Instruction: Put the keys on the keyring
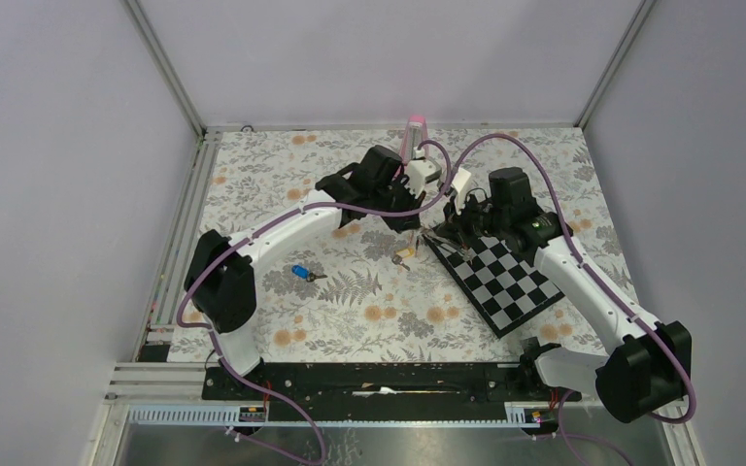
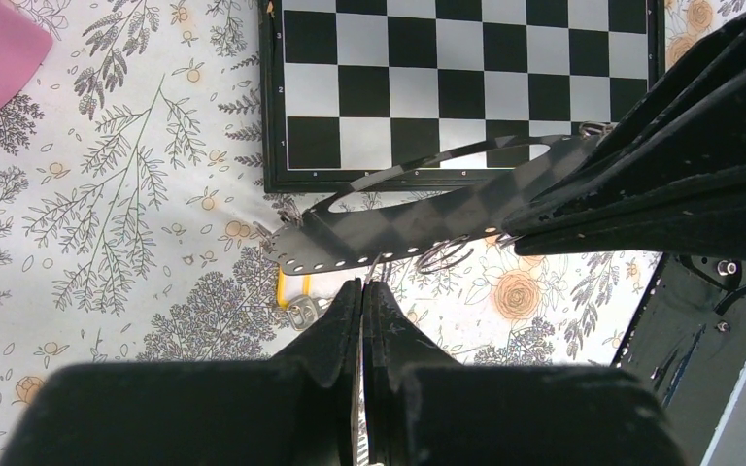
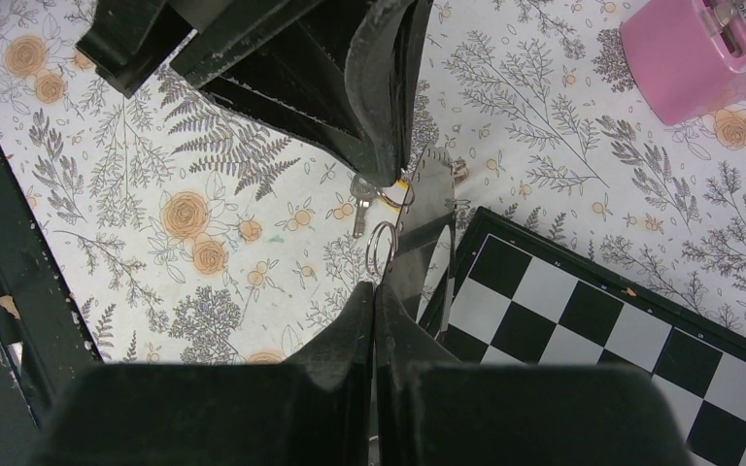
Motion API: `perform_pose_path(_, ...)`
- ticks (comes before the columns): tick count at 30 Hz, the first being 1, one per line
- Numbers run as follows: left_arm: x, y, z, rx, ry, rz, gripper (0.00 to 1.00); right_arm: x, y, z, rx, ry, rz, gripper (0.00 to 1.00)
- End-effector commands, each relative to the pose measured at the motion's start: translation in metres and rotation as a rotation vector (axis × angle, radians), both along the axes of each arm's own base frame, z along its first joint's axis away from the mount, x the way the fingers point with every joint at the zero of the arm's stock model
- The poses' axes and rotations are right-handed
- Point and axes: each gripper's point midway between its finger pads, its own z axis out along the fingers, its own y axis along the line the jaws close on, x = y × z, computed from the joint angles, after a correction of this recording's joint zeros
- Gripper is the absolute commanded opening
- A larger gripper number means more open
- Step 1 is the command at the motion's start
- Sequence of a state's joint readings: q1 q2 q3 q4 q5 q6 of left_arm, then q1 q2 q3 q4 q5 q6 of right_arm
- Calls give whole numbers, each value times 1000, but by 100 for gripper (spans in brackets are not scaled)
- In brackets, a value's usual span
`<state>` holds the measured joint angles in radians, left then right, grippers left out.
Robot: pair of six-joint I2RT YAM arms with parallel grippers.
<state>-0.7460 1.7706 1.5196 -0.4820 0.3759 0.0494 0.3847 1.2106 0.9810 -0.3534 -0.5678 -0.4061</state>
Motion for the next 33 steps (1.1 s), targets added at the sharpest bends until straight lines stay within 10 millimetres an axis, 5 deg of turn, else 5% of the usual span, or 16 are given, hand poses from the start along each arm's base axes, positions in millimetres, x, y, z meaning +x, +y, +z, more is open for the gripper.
perform_pose_path(1,9,2,11,6,-65,13,0,0,4,9,22,-43,17,0)
perform_pose_path(8,1,2,28,-39,-73,-9,0,-14,9,0,50,-30,74,5)
perform_pose_path(22,-7,-2,43,-120,-1,37,0,-15,13,0,109,10,55,55)
perform_pose_path(33,-10,1,51,-175,21,25,0,3,-10,10,137,-22,-64,58)
